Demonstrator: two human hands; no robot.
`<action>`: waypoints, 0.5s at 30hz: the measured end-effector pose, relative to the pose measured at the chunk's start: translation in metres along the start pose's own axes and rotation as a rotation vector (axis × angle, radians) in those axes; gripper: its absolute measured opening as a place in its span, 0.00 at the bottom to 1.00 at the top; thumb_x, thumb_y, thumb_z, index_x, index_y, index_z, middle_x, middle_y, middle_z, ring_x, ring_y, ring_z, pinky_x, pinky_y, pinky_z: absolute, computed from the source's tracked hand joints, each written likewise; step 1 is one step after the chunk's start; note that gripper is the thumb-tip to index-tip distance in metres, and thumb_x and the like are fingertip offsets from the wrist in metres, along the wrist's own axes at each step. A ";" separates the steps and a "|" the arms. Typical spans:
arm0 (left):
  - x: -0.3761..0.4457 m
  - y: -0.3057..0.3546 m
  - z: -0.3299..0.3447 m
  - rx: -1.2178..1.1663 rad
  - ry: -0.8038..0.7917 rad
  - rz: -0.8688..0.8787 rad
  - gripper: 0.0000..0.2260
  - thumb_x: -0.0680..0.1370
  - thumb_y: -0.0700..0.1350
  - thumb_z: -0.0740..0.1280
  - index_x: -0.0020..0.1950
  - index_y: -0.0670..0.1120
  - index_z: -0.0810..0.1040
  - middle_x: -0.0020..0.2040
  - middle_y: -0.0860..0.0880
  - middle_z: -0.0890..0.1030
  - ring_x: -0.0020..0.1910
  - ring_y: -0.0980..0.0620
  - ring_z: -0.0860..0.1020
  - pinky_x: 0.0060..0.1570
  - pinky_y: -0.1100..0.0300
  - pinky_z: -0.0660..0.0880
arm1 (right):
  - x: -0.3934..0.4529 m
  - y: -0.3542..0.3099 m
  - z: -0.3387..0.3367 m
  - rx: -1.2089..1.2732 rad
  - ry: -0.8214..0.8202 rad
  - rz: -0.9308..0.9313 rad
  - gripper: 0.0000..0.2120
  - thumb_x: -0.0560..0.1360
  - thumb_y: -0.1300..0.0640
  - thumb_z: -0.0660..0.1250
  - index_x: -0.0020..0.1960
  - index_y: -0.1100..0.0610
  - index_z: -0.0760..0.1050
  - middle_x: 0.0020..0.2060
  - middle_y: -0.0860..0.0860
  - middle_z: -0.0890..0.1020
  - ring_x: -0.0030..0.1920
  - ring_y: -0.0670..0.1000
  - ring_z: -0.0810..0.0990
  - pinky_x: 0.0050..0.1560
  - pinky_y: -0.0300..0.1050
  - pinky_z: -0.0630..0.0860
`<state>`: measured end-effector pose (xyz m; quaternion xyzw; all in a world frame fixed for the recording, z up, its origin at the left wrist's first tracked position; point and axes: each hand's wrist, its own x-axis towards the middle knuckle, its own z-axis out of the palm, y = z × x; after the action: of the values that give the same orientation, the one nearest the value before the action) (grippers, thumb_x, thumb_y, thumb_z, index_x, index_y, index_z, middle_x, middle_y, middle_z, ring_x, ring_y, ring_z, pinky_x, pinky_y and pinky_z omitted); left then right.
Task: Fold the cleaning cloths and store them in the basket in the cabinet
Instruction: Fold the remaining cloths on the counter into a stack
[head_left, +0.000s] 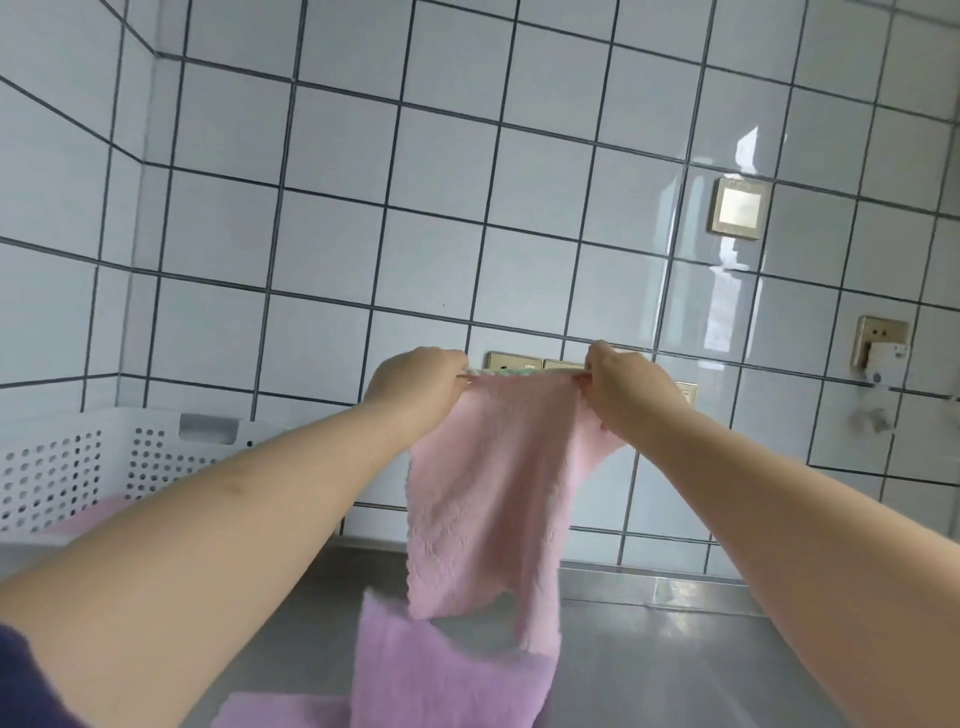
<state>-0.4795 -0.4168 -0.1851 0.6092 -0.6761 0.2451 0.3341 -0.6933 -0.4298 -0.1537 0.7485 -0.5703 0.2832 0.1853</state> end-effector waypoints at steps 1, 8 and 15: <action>0.001 -0.004 -0.003 0.060 0.016 0.009 0.10 0.81 0.49 0.57 0.48 0.46 0.76 0.47 0.47 0.79 0.47 0.44 0.77 0.37 0.57 0.67 | 0.001 0.001 0.000 0.000 -0.017 0.020 0.08 0.72 0.66 0.54 0.50 0.58 0.66 0.39 0.58 0.79 0.40 0.58 0.74 0.38 0.47 0.70; 0.003 -0.033 -0.024 -0.035 0.072 -0.026 0.13 0.77 0.38 0.58 0.57 0.46 0.79 0.56 0.46 0.79 0.54 0.44 0.76 0.50 0.55 0.73 | 0.006 0.009 0.002 -0.035 0.087 -0.097 0.10 0.74 0.64 0.57 0.48 0.59 0.77 0.43 0.55 0.77 0.45 0.59 0.76 0.39 0.45 0.68; -0.021 -0.038 -0.083 -0.006 0.135 -0.100 0.08 0.77 0.45 0.62 0.52 0.48 0.80 0.52 0.47 0.81 0.51 0.44 0.77 0.43 0.57 0.70 | -0.021 -0.001 -0.037 0.020 0.122 -0.078 0.07 0.77 0.55 0.59 0.48 0.58 0.72 0.39 0.55 0.75 0.43 0.59 0.74 0.37 0.45 0.65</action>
<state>-0.4290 -0.3462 -0.1493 0.6234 -0.6213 0.2666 0.3927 -0.7039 -0.3911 -0.1383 0.7532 -0.5257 0.3263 0.2231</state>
